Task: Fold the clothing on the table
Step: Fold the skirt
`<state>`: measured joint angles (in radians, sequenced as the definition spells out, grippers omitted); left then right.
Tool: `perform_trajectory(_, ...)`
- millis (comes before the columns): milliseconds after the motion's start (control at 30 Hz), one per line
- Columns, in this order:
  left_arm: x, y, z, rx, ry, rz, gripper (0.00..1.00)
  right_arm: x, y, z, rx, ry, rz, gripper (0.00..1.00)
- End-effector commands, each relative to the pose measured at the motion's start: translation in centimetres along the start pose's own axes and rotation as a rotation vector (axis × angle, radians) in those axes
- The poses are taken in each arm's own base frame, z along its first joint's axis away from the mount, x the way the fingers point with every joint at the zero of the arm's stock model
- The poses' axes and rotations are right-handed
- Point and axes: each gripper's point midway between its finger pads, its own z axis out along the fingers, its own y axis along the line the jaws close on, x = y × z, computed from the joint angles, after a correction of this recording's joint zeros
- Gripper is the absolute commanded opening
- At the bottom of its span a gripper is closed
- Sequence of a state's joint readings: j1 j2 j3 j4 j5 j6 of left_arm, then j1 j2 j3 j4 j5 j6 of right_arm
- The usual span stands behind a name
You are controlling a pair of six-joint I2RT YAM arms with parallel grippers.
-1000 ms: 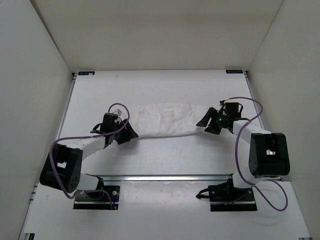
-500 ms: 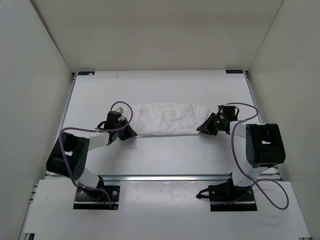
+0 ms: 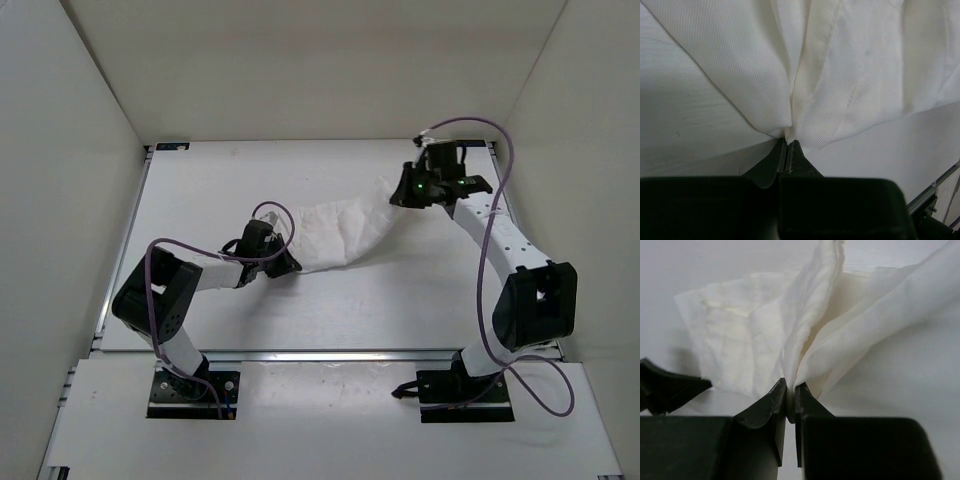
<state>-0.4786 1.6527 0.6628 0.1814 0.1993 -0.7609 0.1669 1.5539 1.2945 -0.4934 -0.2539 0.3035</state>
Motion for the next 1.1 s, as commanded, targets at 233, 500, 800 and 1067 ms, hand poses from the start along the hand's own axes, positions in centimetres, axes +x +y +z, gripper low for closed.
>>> perform_trajectory(233,-2.5,-0.3,-0.3,0.003,-0.064,-0.031,0.00,5.2,14.9,2.1,-0.185,0.146,-0.362,0.00)
perform_trajectory(500,-2.6,-0.2,-0.9,0.016,-0.081,-0.048,0.00,10.8,20.8,5.7,-0.311,0.244,-0.428,0.00)
perform_trajectory(800,-1.6,0.1,-1.1,0.020,-0.065,-0.051,0.00,17.1,21.2,10.2,-0.382,0.425,-0.450,0.00)
perform_trajectory(1067,-0.8,0.5,-0.9,0.024,-0.045,-0.057,0.00,16.2,22.0,10.6,-0.379,0.375,-0.455,0.00)
